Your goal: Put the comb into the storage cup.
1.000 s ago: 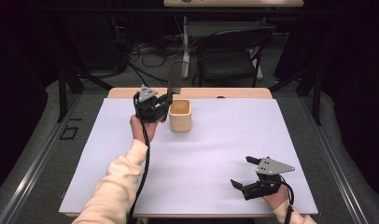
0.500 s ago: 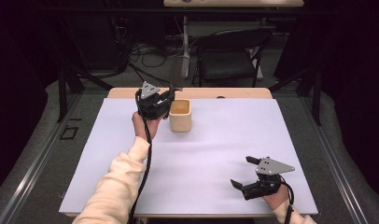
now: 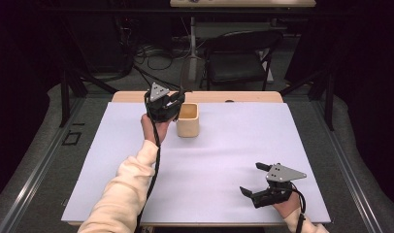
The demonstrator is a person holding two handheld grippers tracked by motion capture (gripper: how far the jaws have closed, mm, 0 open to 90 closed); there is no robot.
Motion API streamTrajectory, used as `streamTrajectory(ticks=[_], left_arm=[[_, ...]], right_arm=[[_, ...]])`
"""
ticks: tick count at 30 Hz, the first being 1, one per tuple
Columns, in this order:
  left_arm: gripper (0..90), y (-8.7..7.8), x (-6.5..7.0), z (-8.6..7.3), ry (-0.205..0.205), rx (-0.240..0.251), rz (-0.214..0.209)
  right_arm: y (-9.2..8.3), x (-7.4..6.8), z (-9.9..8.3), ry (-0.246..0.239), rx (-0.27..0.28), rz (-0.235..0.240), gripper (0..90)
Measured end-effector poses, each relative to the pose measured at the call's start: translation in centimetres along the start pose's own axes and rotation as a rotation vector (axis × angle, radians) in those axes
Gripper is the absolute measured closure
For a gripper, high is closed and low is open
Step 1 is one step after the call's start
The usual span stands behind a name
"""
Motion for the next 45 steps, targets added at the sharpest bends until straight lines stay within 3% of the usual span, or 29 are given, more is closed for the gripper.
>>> streamTrajectory(ticks=[28,45], left_arm=[[72.2,1.6,0.0,0.4,0.015,0.088,-0.002],[72.2,2.9,-0.3,0.0,0.003,0.108,0.005]], right_arm=[[0.0,0.0,0.0,-0.001,0.000,0.001,0.0],[0.0,0.0,0.0,-0.002,-0.002,0.005,0.0]])
Point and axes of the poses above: each handheld gripper's, and its own axes: y roughly forward along the jaws, z roughly out of its top, x roughly to its right, the point moved 4 cm from there along y, roughly forward along the jaws, and after that the axes turned 10 degrees about -y, right-handed, at the moved point
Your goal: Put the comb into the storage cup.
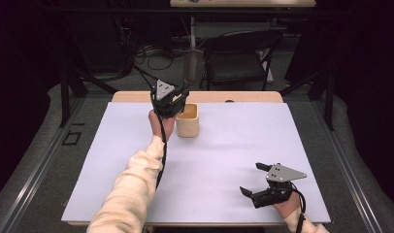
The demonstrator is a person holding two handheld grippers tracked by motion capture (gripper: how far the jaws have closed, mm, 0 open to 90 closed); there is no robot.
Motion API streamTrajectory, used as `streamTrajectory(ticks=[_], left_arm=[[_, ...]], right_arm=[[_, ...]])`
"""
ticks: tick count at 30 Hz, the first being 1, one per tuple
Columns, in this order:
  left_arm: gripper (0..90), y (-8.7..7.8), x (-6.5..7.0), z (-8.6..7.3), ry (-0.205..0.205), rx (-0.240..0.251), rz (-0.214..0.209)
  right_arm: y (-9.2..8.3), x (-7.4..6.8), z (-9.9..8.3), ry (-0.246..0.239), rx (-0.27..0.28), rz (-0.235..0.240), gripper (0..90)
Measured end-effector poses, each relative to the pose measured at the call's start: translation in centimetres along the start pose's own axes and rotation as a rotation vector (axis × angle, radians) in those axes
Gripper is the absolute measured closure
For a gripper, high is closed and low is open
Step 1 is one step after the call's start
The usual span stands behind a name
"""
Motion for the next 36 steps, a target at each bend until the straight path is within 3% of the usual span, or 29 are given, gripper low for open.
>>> streamTrajectory(ticks=[36], left_arm=[[72.1,1.5,-0.8,-1.8,-0.031,-0.018,0.010]], right_arm=[[-0.2,0.2,0.1,0.013,0.019,-0.006,0.0]])
Point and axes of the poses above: each handheld gripper's, and its own axes: y roughly forward along the jaws, z roughly out of its top, x roughly to its right, the point moved 4 cm from there along y, roughly forward along the jaws, and after that the axes turned 10 degrees about -y, right-handed, at the moved point
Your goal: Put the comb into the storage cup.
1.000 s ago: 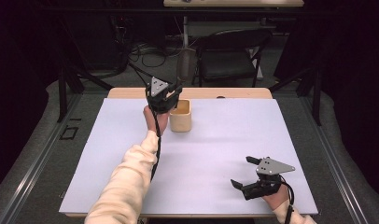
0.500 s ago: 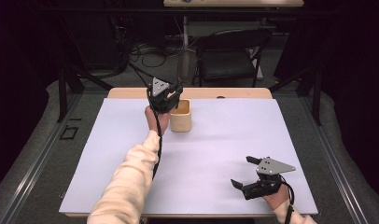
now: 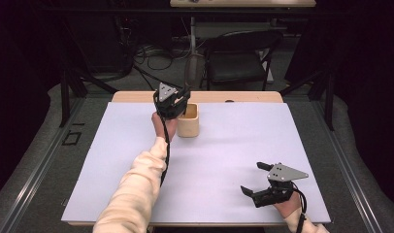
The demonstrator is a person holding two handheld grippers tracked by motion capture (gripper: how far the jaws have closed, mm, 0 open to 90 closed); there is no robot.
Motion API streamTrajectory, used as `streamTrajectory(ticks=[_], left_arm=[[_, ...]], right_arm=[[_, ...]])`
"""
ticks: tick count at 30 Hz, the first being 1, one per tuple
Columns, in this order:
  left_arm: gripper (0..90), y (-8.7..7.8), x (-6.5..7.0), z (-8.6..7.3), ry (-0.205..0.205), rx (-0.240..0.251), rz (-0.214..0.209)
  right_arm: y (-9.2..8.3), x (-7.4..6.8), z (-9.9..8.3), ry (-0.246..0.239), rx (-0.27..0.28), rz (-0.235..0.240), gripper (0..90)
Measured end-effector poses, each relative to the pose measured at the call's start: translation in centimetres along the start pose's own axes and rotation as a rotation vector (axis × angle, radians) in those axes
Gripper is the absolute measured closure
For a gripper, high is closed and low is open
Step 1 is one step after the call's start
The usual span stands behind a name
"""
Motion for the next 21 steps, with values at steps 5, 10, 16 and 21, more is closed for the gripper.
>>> streamTrajectory(ticks=[5,10,16,21], left_arm=[[72.1,0.2,-0.1,-0.3,-0.005,-0.001,0.003],[72.1,0.3,-0.3,-0.5,-0.007,-0.006,0.005],[72.1,0.4,-0.4,-0.9,-0.012,-0.013,0.007],[72.1,0.5,-0.6,-1.1,-0.011,-0.022,0.010]], right_arm=[[0.0,0.0,0.0,-0.002,-0.003,0.002,0.0],[0.1,0.0,0.0,-0.002,-0.004,0.004,0.0],[0.0,0.0,0.0,-0.001,-0.005,0.004,0.0],[0.1,0.0,0.0,-0.002,-0.005,0.004,0.0]])
Point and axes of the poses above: each handheld gripper's, and its own axes: y roughly forward along the jaws, z roughly out of its top, x roughly to its right, the point moved 4 cm from there along y, roughly forward along the jaws, and after that the axes turned 10 degrees about -y, right-handed, at the moved point
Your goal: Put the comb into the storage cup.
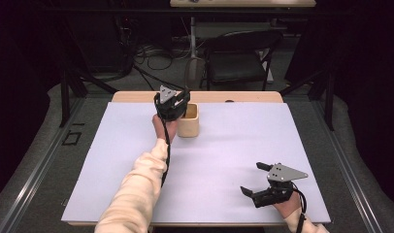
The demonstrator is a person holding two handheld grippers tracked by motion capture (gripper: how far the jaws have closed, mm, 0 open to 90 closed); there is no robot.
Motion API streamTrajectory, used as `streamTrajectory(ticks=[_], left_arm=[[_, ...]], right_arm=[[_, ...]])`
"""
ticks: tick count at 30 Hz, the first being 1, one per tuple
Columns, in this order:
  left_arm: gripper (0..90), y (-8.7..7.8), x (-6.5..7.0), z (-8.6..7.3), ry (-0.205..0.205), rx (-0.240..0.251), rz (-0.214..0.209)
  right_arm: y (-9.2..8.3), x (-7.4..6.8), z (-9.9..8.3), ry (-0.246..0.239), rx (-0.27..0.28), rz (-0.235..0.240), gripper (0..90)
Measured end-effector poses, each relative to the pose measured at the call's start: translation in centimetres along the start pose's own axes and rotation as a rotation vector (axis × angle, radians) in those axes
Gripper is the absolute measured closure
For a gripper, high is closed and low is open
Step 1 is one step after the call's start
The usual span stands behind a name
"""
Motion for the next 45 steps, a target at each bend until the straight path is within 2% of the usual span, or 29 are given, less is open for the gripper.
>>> streamTrajectory(ticks=[30,45], left_arm=[[72.1,-0.02,-0.71,-0.94,0.008,-0.052,0.002],[72.1,-0.03,-0.75,-1.03,0.025,-0.087,-0.006]], right_arm=[[0.01,0.01,-0.03,0.001,-0.006,0.001,0.0],[0.02,0.00,-0.04,0.002,-0.007,0.001,0.0]])
Point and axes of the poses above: each handheld gripper's, and its own axes: y roughly forward along the jaws, z roughly out of its top, x roughly to its right, the point moved 4 cm from there along y, roughly forward along the jaws, and after that the axes turned 10 degrees about -y, right-handed, at the moved point
